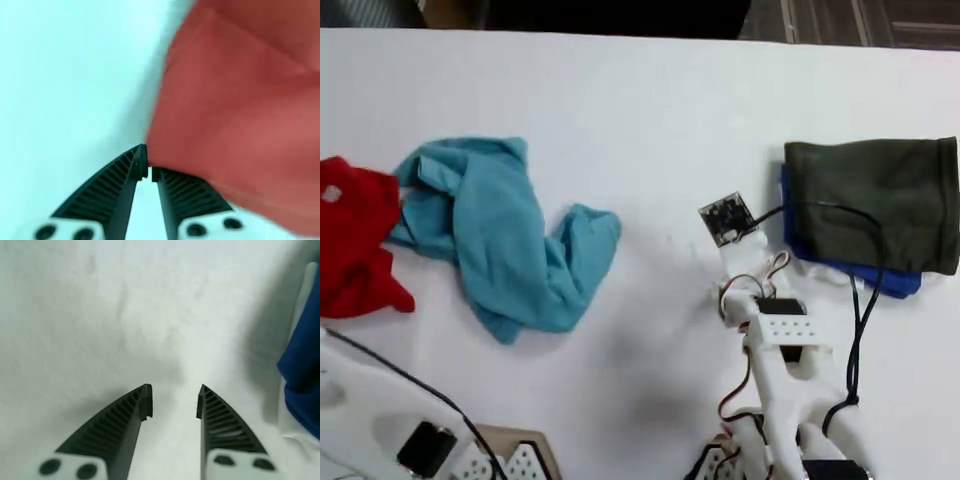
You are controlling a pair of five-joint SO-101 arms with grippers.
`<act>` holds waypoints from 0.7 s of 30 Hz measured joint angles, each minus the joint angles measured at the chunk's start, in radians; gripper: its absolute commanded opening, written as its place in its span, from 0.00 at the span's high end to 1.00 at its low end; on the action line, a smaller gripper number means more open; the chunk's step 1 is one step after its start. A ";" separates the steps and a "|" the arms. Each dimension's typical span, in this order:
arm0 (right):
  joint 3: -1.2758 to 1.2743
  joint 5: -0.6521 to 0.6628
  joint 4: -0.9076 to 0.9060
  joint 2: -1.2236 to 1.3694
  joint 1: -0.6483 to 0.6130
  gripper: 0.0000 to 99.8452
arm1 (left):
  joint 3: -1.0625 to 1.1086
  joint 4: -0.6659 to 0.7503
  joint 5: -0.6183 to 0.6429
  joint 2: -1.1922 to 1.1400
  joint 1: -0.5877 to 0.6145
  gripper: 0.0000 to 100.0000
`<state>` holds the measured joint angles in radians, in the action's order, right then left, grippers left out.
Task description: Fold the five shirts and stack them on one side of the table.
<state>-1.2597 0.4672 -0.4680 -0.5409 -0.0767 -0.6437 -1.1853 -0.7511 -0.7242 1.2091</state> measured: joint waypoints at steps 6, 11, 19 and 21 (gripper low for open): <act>0.000 0.000 0.000 0.000 0.000 0.84 | -0.224 -0.049 0.002 -0.008 0.097 0.97; 0.000 0.002 -0.025 0.000 -0.061 0.79 | -0.419 -0.198 0.002 -0.008 0.092 0.93; 0.275 0.002 -0.445 0.002 -0.278 0.77 | -0.738 -0.445 0.002 -0.006 0.069 0.71; 0.382 0.026 -0.568 0.002 -0.344 0.77 | -0.802 -0.493 0.002 -0.006 0.061 0.72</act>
<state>-0.8777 0.4933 -1.0357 -0.5393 -0.4204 -1.4461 -1.6778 -0.7495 -0.7304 1.2704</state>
